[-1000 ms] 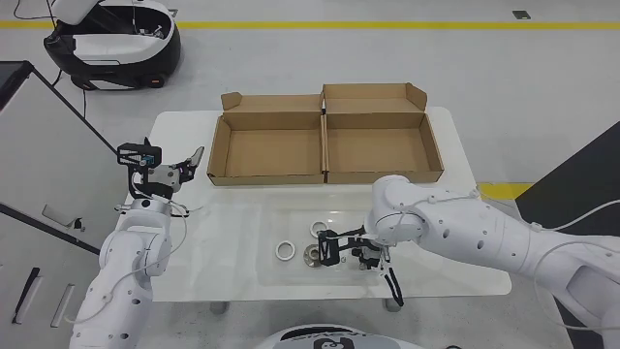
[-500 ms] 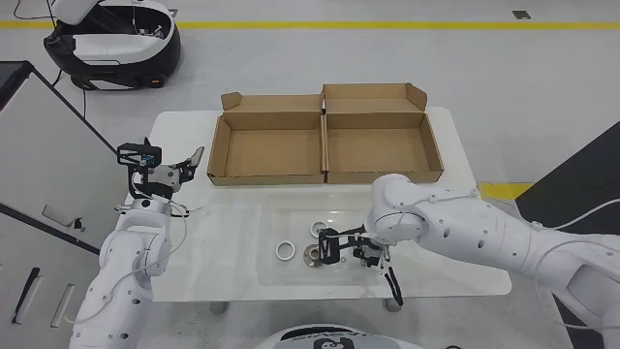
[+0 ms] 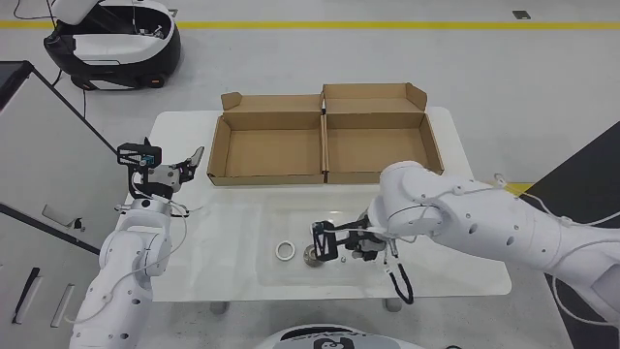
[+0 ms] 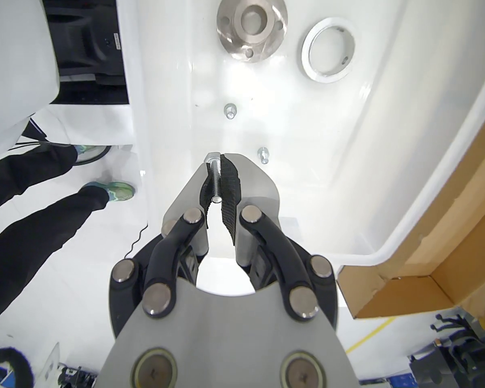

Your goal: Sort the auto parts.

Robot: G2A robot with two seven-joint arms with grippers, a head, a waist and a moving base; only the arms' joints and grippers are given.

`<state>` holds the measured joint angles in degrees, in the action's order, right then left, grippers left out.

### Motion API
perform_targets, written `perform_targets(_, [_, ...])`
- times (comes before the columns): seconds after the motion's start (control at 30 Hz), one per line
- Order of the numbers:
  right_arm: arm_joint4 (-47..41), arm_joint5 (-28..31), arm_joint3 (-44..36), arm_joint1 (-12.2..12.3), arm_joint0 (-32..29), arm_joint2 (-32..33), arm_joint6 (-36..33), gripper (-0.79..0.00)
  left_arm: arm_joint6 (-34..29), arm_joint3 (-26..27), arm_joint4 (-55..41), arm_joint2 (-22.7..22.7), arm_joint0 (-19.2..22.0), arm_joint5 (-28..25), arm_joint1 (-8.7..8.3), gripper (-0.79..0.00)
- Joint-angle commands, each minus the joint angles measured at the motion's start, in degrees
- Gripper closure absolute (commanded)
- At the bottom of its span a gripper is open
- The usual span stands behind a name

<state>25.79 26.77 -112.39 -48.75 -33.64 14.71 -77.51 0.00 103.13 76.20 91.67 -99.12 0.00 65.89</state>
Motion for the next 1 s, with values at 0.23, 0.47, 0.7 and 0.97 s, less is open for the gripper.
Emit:
perform_targets(0.23, [0.1,11.2,0.2,4.0,-1.6,5.4,11.2,0.000,0.0,0.0,0.0,0.0,0.0,0.0,0.00,-0.785])
perform_targets(0.47, [5.0,23.5,3.4,7.4,-2.9,9.2,23.5,0.000,0.0,0.0,0.0,0.0,0.0,0.0,0.00,-0.785])
perform_targets(0.7, [13.3,31.2,4.6,7.8,-3.5,11.1,34.8,0.000,0.0,0.0,0.0,0.0,0.0,0.0,0.00,-0.785])
perform_targets(0.97, [24.6,31.2,4.3,7.3,-1.0,8.8,51.3,0.000,0.0,0.0,0.0,0.0,0.0,0.0,0.00,-0.785])
